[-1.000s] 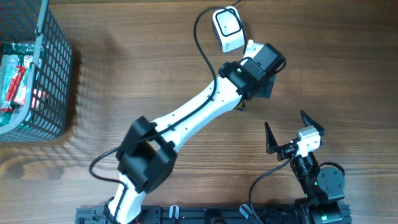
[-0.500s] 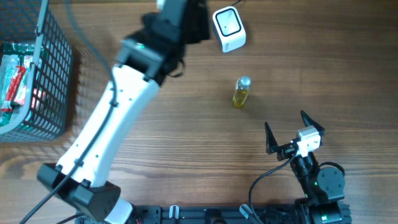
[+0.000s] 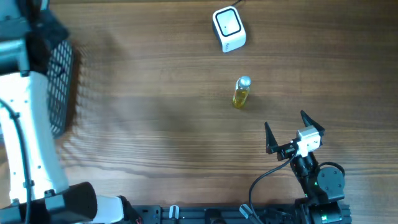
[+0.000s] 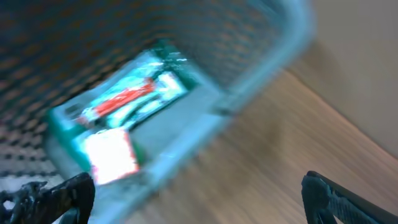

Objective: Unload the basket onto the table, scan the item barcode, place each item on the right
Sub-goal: 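Return the left gripper to the basket and grasp the Kleenex pack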

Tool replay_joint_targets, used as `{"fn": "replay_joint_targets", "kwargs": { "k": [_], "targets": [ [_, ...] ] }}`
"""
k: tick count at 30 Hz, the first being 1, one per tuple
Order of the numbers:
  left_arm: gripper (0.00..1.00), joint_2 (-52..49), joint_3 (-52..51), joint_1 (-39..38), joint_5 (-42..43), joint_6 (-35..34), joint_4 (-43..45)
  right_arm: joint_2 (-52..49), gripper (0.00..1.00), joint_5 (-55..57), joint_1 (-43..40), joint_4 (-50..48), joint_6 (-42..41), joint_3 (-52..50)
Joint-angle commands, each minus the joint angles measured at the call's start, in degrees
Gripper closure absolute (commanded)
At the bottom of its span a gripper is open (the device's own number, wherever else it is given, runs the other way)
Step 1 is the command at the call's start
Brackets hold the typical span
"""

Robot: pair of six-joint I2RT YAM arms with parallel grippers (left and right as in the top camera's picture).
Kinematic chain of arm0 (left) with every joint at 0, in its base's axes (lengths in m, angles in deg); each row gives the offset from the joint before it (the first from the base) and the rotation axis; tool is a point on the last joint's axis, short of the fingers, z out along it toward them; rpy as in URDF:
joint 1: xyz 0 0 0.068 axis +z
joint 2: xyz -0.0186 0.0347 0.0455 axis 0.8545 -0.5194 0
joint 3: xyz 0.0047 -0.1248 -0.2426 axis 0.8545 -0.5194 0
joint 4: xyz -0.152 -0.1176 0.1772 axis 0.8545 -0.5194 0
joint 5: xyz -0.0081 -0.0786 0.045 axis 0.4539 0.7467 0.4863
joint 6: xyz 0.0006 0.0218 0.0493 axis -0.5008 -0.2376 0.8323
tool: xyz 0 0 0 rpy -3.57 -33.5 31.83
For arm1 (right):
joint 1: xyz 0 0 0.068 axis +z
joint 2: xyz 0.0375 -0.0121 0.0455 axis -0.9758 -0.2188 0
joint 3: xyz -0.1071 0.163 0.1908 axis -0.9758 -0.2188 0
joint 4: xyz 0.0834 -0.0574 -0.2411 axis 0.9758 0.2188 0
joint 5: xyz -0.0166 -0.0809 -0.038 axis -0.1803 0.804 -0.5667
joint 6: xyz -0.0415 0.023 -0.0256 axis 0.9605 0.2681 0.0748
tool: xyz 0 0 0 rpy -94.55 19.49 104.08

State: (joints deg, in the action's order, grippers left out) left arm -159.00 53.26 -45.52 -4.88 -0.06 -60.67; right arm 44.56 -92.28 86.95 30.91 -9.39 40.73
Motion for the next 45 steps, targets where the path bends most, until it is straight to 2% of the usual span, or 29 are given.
{"fn": "replay_joint_targets", "kwargs": {
  "k": [1, 5, 11, 18, 29, 34, 40, 43, 45],
  "targets": [
    [0.0, 0.96, 0.55, 8.31, 0.87, -4.59, -1.84, 0.04, 0.0, -0.07, -0.28, -0.26, 0.33, -0.07],
    [0.0, 0.9, -0.35, 15.02, 1.38, -7.72, -2.27, 0.04, 0.0, -0.07, -0.28, -0.26, 0.31, -0.07],
    [0.0, 0.17, -5.42, 19.21, 1.36, -10.19, -1.42, 0.04, 0.0, -0.07, -0.28, -0.24, 0.31, -0.07],
    [0.01, -1.33, -13.49, 20.11, 1.38, -10.12, 5.6, 0.04, 0.0, -0.07, -0.28, -0.26, 0.33, -0.07],
    [0.02, -8.85, -13.53, 20.15, 2.8, -10.1, 7.08, 0.04, 0.0, -0.07, -0.28, -0.24, 0.31, -0.07],
    [0.01, -11.1, -13.53, 20.15, 6.69, -8.31, 6.49, 0.04, 0.0, -0.07, -0.28, -0.26, 0.31, -0.07],
    [0.0, -13.46, -13.53, 20.37, 7.61, -8.17, 6.03, 0.04, 0.0, -0.07, -0.28, -0.26, 0.31, -0.07],
    [0.0, -13.97, -13.53, 20.48, 11.67, -3.63, 5.55, 0.04, 0.0, -0.07, -0.28, -0.26, 0.31, -0.07],
    [0.0, -14.36, -13.53, 20.48, 11.67, -3.61, 5.2, 0.04, 0.0, -0.07, -0.28, -0.26, 0.31, -0.07]
  ]
}}
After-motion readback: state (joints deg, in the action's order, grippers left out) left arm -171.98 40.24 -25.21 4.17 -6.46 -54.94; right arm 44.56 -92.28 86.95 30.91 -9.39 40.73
